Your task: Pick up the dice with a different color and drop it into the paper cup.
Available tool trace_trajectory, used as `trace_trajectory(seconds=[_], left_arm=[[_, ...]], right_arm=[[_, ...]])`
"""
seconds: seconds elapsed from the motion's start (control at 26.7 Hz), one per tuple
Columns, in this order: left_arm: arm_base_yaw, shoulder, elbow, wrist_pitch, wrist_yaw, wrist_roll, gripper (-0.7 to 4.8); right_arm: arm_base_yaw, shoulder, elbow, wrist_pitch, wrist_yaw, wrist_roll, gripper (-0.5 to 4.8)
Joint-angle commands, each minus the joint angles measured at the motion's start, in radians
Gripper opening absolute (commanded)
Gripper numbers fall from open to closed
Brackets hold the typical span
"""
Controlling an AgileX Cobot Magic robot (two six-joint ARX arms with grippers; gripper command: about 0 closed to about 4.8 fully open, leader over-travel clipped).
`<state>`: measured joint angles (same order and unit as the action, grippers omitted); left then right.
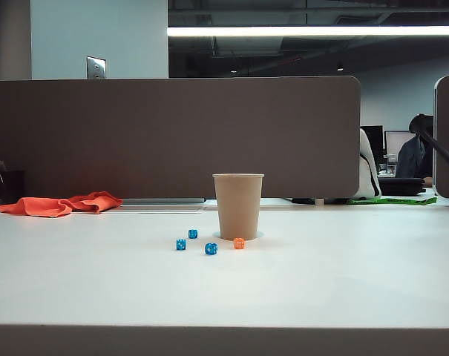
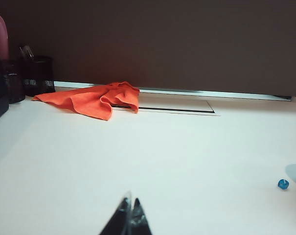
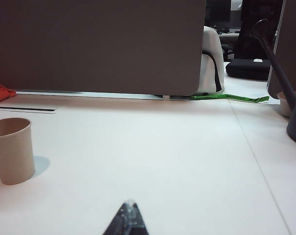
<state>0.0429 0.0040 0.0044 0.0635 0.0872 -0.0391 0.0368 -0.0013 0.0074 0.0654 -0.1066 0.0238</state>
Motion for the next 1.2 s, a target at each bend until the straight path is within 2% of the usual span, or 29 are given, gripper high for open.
trace_trajectory(seconds=[0.04,0.64,0.86,1.05,1.2], left_arm=[[0.000,0.001,0.003,0.009,0.004,-0.002,-0.06],[0.000,0.001,0.003,0.024,0.008,-0.002,-0.06],[0.000,0.001,0.016,0.055,0.175,0.033,-0.06],[0.000,0.001,0.055,0.024,0.256,0.095,-0.06],[-0.001,0.026,0.115,-0.051,0.287,0.095,-0.06]], right_arm=[[0.000,-0.001,-0.002,0.013,-0.003,-0.002,-0.01],[0.000,-0.001,-0.002,0.015,-0.003,-0.002,-0.02],[0.000,-0.001,0.019,0.022,-0.021,-0.003,-0.02],[0.000,0.002,0.085,0.008,-0.026,-0.054,-0.01],[0.000,0.004,0.188,-0.158,-0.027,-0.056,-0.02]])
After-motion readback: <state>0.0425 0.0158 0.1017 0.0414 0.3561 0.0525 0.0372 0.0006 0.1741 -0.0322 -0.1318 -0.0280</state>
